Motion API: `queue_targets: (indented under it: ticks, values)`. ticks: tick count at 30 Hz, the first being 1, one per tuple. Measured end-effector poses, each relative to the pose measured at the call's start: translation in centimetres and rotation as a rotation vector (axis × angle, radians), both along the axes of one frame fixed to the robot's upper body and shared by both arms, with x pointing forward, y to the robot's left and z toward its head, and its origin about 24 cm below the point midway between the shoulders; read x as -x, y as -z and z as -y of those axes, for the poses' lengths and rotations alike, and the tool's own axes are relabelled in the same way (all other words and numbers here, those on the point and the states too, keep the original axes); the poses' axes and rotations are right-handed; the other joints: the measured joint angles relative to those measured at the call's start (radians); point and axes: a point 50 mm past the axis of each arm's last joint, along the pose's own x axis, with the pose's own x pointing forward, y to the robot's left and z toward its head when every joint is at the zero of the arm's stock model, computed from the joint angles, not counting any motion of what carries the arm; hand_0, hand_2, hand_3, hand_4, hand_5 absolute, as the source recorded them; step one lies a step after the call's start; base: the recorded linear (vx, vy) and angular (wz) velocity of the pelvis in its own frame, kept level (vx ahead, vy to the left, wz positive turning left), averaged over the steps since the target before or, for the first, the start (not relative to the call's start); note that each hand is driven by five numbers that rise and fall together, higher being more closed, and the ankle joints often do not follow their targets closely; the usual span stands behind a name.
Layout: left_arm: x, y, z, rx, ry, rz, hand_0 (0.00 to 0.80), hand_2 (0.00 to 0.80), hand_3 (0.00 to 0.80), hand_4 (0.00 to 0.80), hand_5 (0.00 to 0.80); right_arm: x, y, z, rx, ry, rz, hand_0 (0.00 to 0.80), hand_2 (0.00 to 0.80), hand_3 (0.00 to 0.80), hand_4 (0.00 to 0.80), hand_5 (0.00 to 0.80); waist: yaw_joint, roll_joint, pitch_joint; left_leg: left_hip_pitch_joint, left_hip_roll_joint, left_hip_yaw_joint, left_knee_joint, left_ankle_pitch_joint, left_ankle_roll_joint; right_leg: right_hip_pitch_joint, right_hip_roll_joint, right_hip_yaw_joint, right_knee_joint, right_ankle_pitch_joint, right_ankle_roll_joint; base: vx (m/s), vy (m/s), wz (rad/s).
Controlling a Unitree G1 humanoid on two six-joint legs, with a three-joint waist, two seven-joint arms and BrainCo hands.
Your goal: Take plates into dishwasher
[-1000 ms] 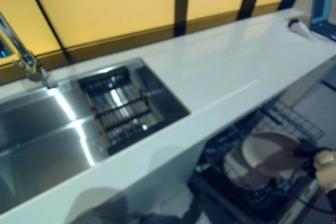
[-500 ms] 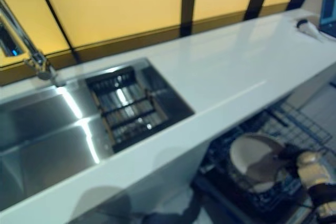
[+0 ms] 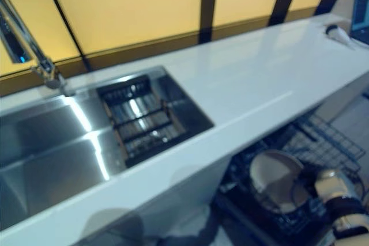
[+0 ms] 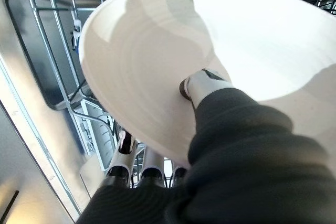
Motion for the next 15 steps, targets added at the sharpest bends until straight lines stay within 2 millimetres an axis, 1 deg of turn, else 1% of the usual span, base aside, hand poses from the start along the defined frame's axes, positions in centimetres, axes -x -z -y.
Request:
queue_targets:
  ticks: [6,10,11,12,15]
  values:
    - [0.1,0.2,0.3,0.009,-0.001,-0.005,0.000,0.000,0.000,0.000,0.000,0.0,0.2,-0.2,-0.004,-0.011,-0.020,0.800,0.800,0.800,0.800,0.800,0.000,-0.001,-0.022,0.002,0.000,0.000,0.000,0.000,0.000,0.001,0.000,0.000,0.001,0.000,0.000,0.000,0.000,0.00]
    - [0.2,0.3,0.6,0.016,-0.002,-0.006,0.000,0.000,0.000,0.000,0.000,0.0,0.7,-0.6,-0.013,-0.017,-0.029,0.800,0.800,0.800,0.800,0.800,-0.001,-0.007,-0.036,0.002,0.000,0.000,0.000,0.000,0.000,0.001,0.000,0.000,0.001,0.000,0.000,0.000,0.000,0.00]
    - [0.3,0.3,0.6,0.016,-0.003,-0.010,0.000,0.000,0.000,0.000,0.000,0.0,0.9,-0.7,-0.015,-0.019,-0.035,0.518,0.518,0.518,0.518,0.518,-0.001,-0.011,-0.042,0.002,0.000,0.000,0.000,0.000,0.000,0.002,0.000,0.000,0.001,0.000,0.000,0.000,0.000,0.00]
    - [0.3,0.3,0.6,0.016,-0.003,-0.013,0.000,0.000,0.000,0.000,0.000,0.1,1.1,-0.7,-0.018,-0.018,-0.038,0.000,0.000,0.000,0.000,0.000,-0.001,-0.013,-0.045,0.002,0.000,0.000,0.000,0.000,0.000,0.002,0.000,0.000,0.001,0.000,0.000,0.000,0.000,0.00]
    - [0.5,0.4,0.5,0.015,-0.006,-0.020,0.000,0.000,0.000,0.000,0.000,0.1,1.5,-0.9,-0.028,-0.017,-0.046,0.000,0.000,0.000,0.000,0.000,-0.001,-0.020,-0.061,0.003,0.000,-0.001,0.000,0.000,0.000,0.002,0.000,0.000,0.001,0.000,0.000,0.000,0.000,0.00]
